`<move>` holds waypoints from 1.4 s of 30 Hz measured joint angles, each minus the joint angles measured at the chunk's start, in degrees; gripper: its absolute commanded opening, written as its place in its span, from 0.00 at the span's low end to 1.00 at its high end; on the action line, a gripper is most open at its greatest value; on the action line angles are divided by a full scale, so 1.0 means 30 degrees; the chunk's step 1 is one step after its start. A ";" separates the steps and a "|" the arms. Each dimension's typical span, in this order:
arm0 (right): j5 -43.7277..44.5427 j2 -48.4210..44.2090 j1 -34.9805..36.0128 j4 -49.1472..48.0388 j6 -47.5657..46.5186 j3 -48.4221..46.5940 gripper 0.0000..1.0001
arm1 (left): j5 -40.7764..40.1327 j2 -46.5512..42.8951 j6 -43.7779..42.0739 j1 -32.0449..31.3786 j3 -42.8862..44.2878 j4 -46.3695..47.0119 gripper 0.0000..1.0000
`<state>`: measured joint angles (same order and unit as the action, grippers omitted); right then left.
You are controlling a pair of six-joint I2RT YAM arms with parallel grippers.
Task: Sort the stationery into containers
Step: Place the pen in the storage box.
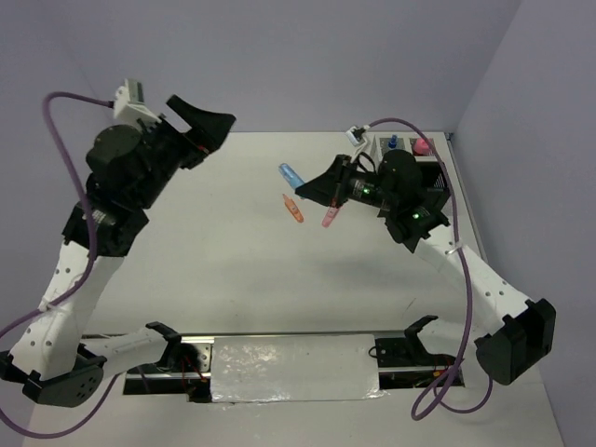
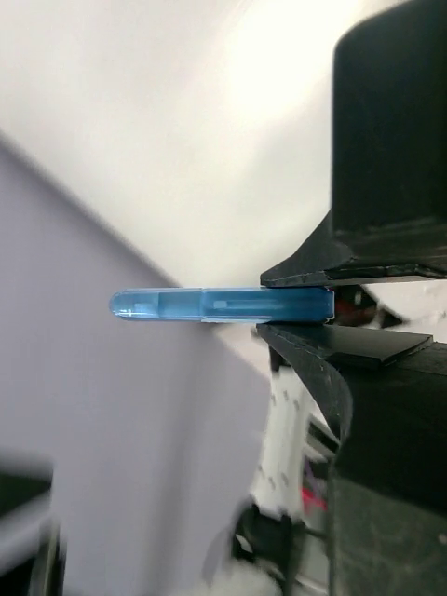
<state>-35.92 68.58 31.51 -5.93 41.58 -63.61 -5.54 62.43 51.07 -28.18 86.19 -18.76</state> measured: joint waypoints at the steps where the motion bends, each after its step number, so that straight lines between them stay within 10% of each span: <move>1: 0.0175 -0.0291 -0.0546 0.0648 -0.0444 0.0386 0.00 | -0.0780 0.0175 -0.0131 0.0401 0.1042 -0.1049 0.99; 10: 0.8291 0.0714 -0.8743 0.9675 -0.6251 -0.0590 0.00 | -0.1428 -0.1654 -0.1464 0.1552 -0.0831 -0.3869 0.99; 19: 1.1803 0.5537 -1.1234 1.4280 -0.8211 -0.5064 0.00 | 0.0787 -0.1741 -0.1698 0.1552 -0.3155 -0.4983 0.99; 31: 0.8546 0.7490 -1.7223 1.6094 -0.7402 -0.5836 0.06 | 0.2812 -0.1202 -0.2535 0.1581 -0.3213 -0.5508 0.99; 42: 0.6659 0.9143 -1.7435 1.6393 -0.7031 -0.7002 0.09 | 0.4459 -0.0860 -0.2601 0.1588 -0.3723 -0.5450 0.99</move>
<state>-15.94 96.01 -20.80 43.24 20.49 -84.62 7.84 59.86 43.27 -23.42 75.02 -35.11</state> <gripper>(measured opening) 0.251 0.993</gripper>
